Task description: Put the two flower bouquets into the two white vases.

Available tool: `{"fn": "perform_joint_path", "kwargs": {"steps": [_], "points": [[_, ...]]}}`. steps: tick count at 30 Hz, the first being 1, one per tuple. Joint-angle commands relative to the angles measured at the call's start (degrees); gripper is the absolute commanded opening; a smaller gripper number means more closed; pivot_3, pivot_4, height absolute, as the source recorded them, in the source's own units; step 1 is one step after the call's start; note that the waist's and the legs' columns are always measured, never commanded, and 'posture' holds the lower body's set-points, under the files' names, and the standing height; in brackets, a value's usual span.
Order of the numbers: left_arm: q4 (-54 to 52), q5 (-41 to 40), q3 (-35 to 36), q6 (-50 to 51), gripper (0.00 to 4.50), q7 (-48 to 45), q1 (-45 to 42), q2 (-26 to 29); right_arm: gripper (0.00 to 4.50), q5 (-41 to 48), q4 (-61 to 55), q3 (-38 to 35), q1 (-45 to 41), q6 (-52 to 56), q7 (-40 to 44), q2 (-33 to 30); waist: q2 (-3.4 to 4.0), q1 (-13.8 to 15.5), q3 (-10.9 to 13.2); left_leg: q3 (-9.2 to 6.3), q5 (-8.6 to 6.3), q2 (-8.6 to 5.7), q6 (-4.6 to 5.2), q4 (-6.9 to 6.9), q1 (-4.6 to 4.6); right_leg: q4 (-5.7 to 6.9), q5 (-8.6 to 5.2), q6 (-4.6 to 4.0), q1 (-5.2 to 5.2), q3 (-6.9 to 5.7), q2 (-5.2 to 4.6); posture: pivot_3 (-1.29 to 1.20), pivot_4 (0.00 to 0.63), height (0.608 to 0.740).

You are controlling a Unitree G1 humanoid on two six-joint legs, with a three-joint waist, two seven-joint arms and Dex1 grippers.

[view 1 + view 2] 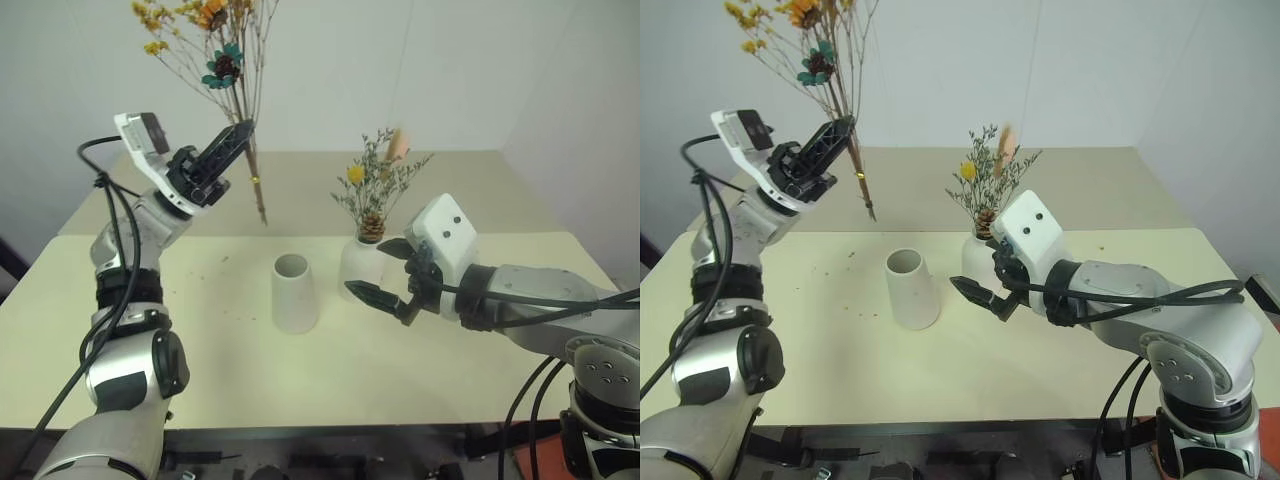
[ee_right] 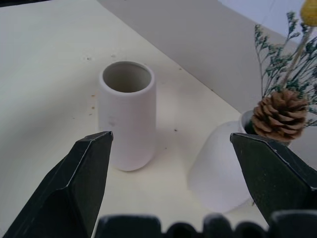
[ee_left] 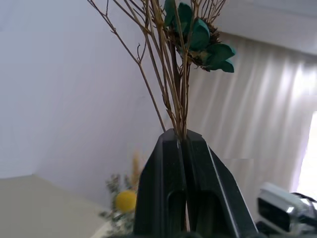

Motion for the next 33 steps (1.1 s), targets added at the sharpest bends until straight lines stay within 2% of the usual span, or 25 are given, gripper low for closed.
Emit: {"fn": "perform_joint_path", "kwargs": {"steps": [1, 7, 15, 33], "points": [[2.6, 2.1, -2.5, -2.9, 0.07, -6.8, -2.2, 0.2, 4.50, -1.1, -2.3, -1.2, 0.2, -1.6, -1.4, 0.7, 0.00, -0.4, 0.0, 0.00, 0.00, 0.00, 0.01, -0.01, 0.00, 0.00, 0.00, 0.00, 0.00, 0.01, 0.00, 0.00, 0.150, 0.740], [4.5, 4.3, -4.7, -8.3, 0.07, -13.5, -0.4, -1.8, 4.50, -0.9, -2.9, -1.6, 1.0, -1.1, -2.9, 1.6, 0.00, -1.0, 0.0, 0.00, -0.01, 0.00, 0.03, 0.00, -0.02, 0.01, 0.00, 0.00, -0.02, 0.02, 0.00, 0.00, 0.150, 0.740], [3.8, 3.0, -8.1, -13.8, 0.07, -14.0, 1.9, -3.7, 4.50, 1.1, -2.9, -1.8, 1.3, -0.2, -2.9, 1.5, 0.00, -1.0, 0.0, -0.01, -0.02, 0.00, 0.04, 0.00, -0.02, 0.02, 0.00, 0.00, -0.02, 0.03, 0.00, 0.00, 0.150, 0.740], [1.5, 2.3, -18.0, -21.6, 0.07, -14.0, 8.1, -0.4, 4.50, 2.7, -2.3, -2.2, 1.4, -0.4, -2.9, 0.4, 0.00, -1.1, 0.0, -0.03, -0.03, 0.01, 0.06, 0.00, -0.01, 0.03, 0.00, 0.01, -0.02, 0.03, 0.00, 0.00, 0.150, 0.740]]}}
